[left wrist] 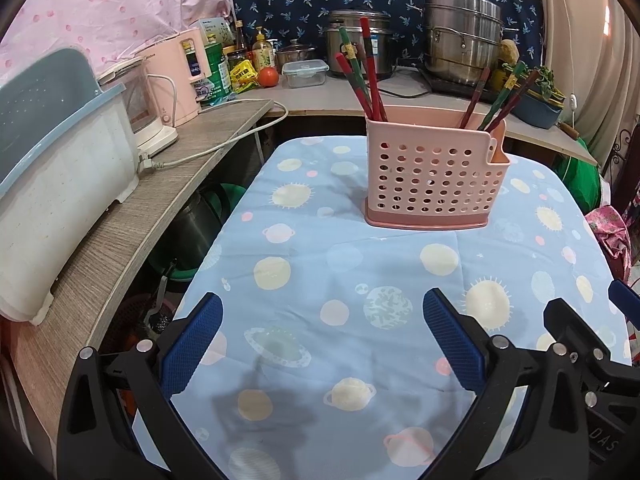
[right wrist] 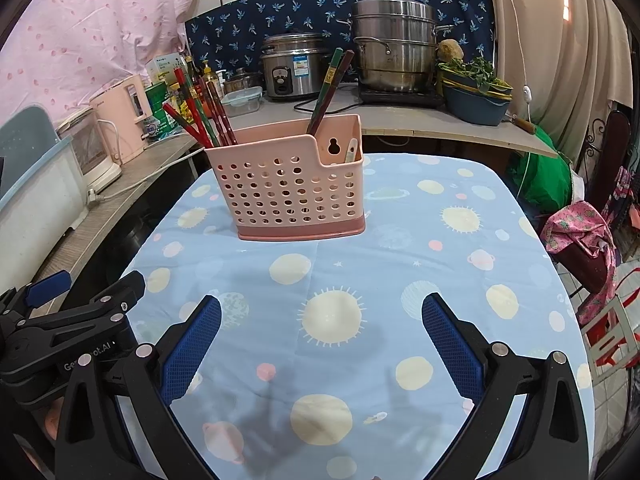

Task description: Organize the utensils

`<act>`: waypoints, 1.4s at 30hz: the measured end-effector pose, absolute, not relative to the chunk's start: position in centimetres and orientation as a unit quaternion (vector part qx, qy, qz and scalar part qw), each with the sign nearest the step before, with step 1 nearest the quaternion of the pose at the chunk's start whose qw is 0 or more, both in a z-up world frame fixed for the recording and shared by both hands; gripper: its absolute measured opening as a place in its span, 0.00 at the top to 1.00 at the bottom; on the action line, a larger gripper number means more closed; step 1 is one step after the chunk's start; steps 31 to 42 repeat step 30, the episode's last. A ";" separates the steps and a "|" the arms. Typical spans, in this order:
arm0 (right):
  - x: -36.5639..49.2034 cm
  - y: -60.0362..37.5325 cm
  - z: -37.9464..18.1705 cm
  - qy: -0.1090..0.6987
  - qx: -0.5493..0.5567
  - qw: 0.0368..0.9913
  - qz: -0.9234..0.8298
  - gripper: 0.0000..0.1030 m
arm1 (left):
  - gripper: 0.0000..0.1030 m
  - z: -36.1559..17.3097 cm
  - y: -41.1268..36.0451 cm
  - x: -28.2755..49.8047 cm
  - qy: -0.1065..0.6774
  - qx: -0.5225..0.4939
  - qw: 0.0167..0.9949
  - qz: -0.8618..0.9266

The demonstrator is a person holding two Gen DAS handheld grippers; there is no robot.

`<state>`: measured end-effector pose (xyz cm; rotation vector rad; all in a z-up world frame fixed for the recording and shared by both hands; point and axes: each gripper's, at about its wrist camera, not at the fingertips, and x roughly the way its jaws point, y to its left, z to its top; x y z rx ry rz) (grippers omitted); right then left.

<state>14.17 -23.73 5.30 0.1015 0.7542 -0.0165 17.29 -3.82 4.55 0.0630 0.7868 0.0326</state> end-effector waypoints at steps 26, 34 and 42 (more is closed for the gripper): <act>14.2 -23.9 5.2 0.369 0.049 0.928 -0.008 0.05 | 0.07 4.4 -3.6 17.5 0.387 0.031 0.921 0.018; 14.2 -23.8 5.3 0.369 0.049 0.928 -0.008 0.05 | 0.07 4.3 -3.7 17.6 0.388 0.034 0.921 0.013; 14.2 -23.8 5.3 0.369 0.049 0.928 -0.008 0.05 | 0.07 4.3 -3.7 17.6 0.388 0.034 0.921 0.013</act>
